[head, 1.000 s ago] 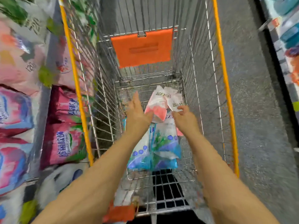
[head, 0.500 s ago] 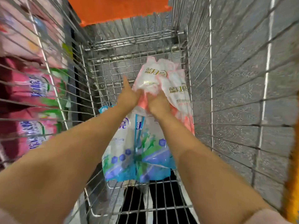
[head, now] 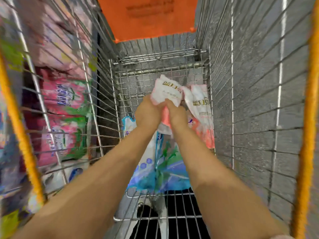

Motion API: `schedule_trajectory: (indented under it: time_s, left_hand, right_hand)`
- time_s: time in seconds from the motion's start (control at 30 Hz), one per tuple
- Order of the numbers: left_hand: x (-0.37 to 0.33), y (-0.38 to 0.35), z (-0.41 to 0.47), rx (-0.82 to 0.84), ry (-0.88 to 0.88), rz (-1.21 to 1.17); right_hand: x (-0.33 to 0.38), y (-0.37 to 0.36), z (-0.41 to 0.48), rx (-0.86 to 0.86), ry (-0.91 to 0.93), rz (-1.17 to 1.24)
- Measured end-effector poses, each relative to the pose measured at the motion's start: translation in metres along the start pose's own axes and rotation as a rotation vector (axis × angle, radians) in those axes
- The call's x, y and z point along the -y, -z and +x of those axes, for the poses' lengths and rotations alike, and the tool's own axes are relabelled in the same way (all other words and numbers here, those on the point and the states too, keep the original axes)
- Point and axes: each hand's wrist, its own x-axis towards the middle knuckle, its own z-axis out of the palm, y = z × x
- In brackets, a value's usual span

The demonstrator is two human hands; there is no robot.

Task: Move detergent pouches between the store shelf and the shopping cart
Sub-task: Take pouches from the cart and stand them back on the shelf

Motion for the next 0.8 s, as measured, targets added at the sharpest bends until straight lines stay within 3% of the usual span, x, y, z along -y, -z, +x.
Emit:
schedule_trajectory:
  time_s: [0.2, 0.37, 0.8]
  left_hand:
    - [0.007, 0.054, -0.063, -0.087, -0.09, 0.015]
    - [0.025, 0.108, -0.15, -0.2, -0.277, -0.165]
    - [0.091, 0.256, -0.405, -0.616, -0.69, -0.522]
  right_hand:
    - [-0.015, -0.015, -0.061, 0.02, 0.16, 0.164]
    - [-0.011, -0.007, -0.162, 0.015, 0.295, 0.136]
    - [-0.025, 0.023, -0.464, -0.003, 0.987, 0.158]
